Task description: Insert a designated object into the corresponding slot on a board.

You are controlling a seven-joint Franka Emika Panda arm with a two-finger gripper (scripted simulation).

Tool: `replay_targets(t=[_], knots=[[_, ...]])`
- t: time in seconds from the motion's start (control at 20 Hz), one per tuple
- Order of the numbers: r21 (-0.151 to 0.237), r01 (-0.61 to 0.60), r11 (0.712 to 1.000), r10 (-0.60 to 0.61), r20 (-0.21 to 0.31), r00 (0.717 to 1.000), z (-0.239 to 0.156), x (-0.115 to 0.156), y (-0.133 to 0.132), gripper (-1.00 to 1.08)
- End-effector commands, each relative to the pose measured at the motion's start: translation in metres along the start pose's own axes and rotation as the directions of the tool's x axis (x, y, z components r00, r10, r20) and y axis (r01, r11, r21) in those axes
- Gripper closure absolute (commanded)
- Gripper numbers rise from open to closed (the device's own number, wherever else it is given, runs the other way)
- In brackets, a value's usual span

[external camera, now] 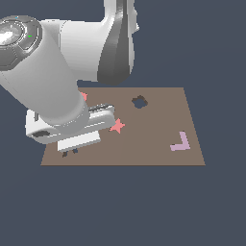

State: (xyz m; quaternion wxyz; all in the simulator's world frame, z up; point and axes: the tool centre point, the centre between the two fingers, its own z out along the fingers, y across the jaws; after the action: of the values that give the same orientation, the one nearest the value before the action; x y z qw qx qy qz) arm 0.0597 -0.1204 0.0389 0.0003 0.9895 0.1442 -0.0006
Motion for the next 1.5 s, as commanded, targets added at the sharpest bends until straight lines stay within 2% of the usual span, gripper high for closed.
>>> replay_targets(t=[0.0, 0.5, 1.2, 1.25, 1.45], knots=[[0.0, 0.018, 1.0, -0.018, 0.0, 1.0, -0.001, 0.004, 0.017, 1.08], [0.0, 0.049, 0.999, -0.049, 0.0, 0.999, -0.001, 0.013, 0.052, 1.08], [0.001, 0.053, 0.999, -0.053, 0.0, 0.999, 0.009, 0.015, 0.057, 1.08], [0.001, 0.053, 0.999, -0.053, 0.0, 0.999, 0.009, 0.015, 0.057, -0.92], [0.001, 0.053, 0.999, -0.053, 0.0, 0.999, 0.009, 0.015, 0.057, -0.92]])
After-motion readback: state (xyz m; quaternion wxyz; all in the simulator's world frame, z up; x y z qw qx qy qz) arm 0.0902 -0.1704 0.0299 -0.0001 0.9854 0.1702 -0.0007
